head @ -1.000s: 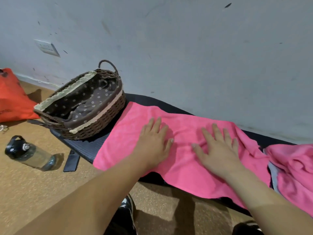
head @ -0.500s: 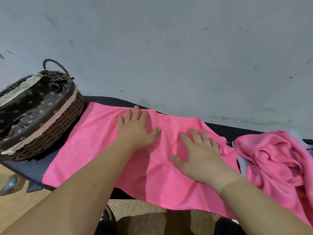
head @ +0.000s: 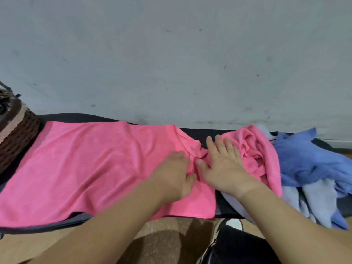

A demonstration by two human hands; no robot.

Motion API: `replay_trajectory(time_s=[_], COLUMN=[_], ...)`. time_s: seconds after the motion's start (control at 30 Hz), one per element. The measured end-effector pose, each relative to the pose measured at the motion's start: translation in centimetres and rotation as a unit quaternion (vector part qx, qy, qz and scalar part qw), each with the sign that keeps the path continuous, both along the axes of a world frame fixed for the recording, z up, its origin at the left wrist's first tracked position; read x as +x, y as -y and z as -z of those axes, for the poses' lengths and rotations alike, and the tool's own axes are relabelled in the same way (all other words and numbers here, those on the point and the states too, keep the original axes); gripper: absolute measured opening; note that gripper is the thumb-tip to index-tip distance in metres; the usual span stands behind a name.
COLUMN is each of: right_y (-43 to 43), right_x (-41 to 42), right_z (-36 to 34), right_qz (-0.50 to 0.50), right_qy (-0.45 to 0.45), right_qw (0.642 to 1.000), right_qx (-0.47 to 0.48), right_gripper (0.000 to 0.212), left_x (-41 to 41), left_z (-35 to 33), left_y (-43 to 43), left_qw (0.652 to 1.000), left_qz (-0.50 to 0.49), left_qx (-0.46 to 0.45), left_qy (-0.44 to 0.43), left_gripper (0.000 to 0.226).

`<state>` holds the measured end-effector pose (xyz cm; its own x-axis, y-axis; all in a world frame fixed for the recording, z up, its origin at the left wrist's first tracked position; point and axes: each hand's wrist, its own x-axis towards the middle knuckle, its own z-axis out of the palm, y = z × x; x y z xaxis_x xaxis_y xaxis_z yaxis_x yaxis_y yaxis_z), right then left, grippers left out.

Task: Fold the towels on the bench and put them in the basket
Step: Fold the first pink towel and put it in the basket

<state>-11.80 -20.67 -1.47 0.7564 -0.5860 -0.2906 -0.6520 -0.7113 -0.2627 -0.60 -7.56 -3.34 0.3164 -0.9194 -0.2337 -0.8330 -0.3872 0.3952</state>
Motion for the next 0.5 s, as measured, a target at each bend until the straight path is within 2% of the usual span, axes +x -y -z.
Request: replay_trajectory(time_s=[0.07, 0.1, 0.2, 0.27, 0.4, 0.5], right_y=[1.0, 1.3, 2.2, 3.0, 4.6, 5.3], right_x=[-1.2, -1.6, -2.7, -3.4, -4.2, -4.2], right_z=[0.8, 1.3, 2.2, 2.2, 2.4, 2.5], right_qz=[-0.009, -0.022, -0.049, -0.038, -0.012, 0.01], right_qy=[0.018, 0.026, 0.042, 0.04, 0.029, 0.032], right_qw=[1.0, 0.999, 0.997, 0.998, 0.997, 0.997], right_qx=[-0.012, -0.019, -0.042, -0.041, -0.064, -0.071], right_gripper=[0.08, 0.083, 0.096, 0.1, 0.088, 0.065], left_x=[-1.7, -2.3, -2.6, -2.2, -2.2, -2.1], left_z=[1.7, 2.3, 3.3, 2.7, 2.0, 2.0], left_y=[-0.5, -0.8, -1.1, -0.8, -0.7, -1.2], left_qw=[0.996, 0.993, 0.994, 0.994, 0.994, 0.994], left_qz=[0.006, 0.005, -0.005, 0.001, 0.012, 0.014], left_qx=[0.055, 0.052, 0.005, 0.019, 0.043, 0.048], left_qy=[0.073, 0.102, 0.112, 0.107, 0.102, 0.1], left_gripper=[0.09, 0.096, 0.1, 0.107, 0.111, 0.109])
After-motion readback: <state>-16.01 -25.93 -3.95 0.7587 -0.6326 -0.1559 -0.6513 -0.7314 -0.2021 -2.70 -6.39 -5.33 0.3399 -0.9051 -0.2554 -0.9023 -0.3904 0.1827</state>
